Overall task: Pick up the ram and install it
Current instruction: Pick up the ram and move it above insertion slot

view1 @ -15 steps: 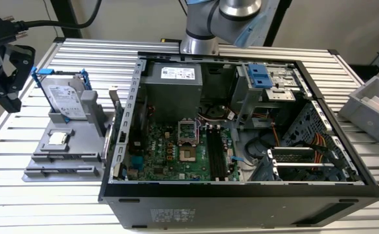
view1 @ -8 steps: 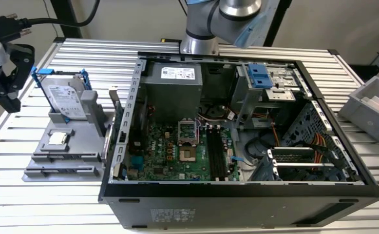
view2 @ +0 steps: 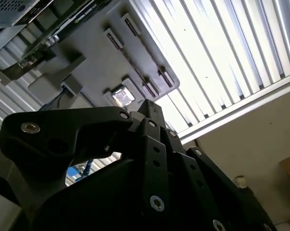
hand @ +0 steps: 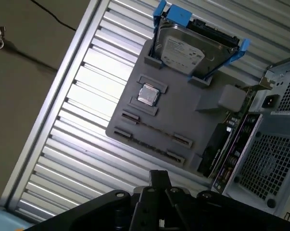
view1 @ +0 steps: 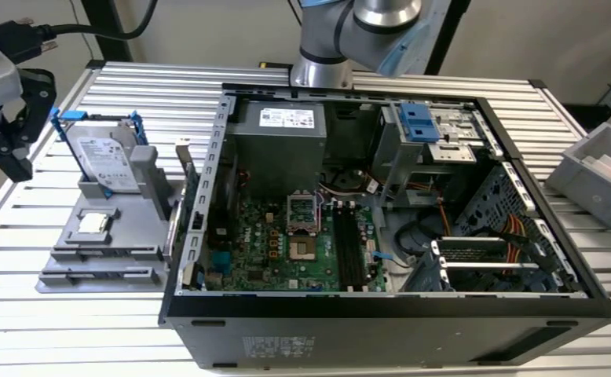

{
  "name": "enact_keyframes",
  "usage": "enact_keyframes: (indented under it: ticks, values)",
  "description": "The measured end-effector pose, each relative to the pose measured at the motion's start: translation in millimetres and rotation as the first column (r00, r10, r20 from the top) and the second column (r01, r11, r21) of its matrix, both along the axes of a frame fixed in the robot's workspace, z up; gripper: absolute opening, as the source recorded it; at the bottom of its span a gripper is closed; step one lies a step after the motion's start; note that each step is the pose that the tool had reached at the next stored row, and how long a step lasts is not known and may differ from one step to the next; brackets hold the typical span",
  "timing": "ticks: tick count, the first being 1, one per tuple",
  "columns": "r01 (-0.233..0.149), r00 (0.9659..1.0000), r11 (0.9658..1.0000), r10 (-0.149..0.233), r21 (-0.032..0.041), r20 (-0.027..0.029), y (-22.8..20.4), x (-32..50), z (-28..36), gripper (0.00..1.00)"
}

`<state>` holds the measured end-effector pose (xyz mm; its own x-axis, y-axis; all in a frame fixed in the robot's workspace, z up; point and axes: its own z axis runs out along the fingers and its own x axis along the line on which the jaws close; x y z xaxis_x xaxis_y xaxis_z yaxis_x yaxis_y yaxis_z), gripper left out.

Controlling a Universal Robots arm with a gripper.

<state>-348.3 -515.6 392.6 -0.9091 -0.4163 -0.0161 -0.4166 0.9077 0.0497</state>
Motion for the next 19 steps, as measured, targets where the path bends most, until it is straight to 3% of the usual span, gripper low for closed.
enact_keyframes:
  ticks: [5, 10, 15, 19]
  values:
    - [-0.052, 0.9987, 0.9987, 0.052, 0.0, 0.0, 0.0, 0.0, 0.0, 0.0]
    - [-0.105, 0.9945, 0.9945, 0.105, 0.0, 0.0, 0.0, 0.0, 0.0, 0.0]
    - [-0.16, 0.9872, 0.9872, 0.16, -0.0001, -0.0001, 0.1, 0.0, 0.0, 0.0]
    - [-0.204, 0.9789, 0.9789, 0.204, -0.0002, 0.0, 0.1, 0.0, 0.0, 0.0]
